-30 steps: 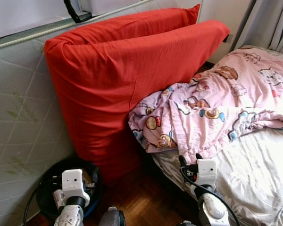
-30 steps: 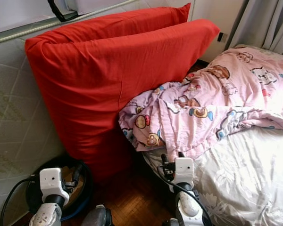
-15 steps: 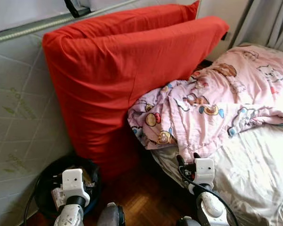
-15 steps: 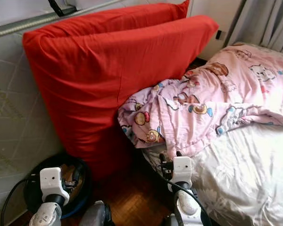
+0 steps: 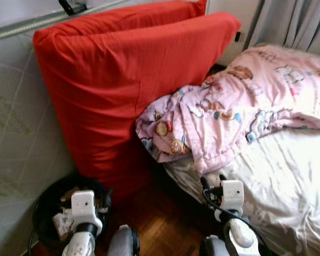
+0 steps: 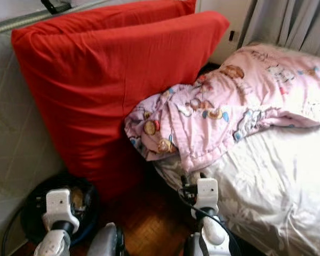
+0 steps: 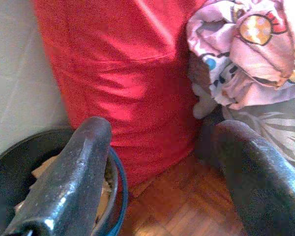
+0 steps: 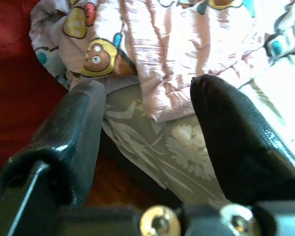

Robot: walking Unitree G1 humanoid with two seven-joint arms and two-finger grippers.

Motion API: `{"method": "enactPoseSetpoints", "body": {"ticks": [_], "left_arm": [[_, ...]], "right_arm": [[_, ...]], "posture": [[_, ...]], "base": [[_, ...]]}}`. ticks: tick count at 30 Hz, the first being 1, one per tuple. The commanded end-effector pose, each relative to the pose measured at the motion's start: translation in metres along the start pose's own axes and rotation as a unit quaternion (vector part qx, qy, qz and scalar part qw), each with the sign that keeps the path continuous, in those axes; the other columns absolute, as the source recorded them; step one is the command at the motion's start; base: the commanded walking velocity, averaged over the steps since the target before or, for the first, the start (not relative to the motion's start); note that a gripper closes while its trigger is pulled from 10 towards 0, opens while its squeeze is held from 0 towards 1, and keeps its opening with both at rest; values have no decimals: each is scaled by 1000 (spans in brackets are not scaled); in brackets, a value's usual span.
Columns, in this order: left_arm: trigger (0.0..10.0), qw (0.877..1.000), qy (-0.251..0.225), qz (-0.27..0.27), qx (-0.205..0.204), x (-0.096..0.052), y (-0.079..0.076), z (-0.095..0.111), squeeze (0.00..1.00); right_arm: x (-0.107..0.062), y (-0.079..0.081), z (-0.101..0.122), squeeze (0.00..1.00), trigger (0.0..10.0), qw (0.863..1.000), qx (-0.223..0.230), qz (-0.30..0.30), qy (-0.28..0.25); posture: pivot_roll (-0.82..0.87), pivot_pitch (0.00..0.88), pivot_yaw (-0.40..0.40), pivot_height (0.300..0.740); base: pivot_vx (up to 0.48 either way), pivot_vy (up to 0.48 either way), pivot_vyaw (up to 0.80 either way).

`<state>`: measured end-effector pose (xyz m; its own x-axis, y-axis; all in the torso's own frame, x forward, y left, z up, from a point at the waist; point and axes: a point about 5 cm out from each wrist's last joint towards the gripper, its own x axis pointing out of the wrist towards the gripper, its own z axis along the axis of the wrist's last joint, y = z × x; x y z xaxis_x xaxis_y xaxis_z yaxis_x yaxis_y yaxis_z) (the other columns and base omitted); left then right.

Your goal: Clean up the room

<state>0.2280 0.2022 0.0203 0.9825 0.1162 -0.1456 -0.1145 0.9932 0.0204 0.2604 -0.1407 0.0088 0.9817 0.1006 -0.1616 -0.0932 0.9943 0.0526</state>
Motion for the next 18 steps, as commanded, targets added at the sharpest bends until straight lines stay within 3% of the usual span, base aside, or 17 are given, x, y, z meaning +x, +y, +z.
{"method": "enactPoseSetpoints", "body": {"ticks": [1,8,11,18], "left_arm": [[10000,1000,-1,-5,4,2,-1,2,0],[10000,1000,0,-5,3,2,-2,2,0],[10000,1000,0,-5,3,2,-1,2,0],[10000,1000,1,-6,4,2,-1,1,0]], "right_arm": [[1,2,1,0,10000,1000,2,8,-2],[1,6,2,0,10000,1000,-8,25,-11],[1,6,2,0,10000,1000,-4,29,-11],[1,7,1,0,10000,1000,5,27,-8]], "posture": [[-35,92,28,630],[-35,94,27,630],[-34,94,27,630],[-34,95,27,630]], "base": [[0,0,0],[0,0,0],[241,0,800],[242,0,0]]}}
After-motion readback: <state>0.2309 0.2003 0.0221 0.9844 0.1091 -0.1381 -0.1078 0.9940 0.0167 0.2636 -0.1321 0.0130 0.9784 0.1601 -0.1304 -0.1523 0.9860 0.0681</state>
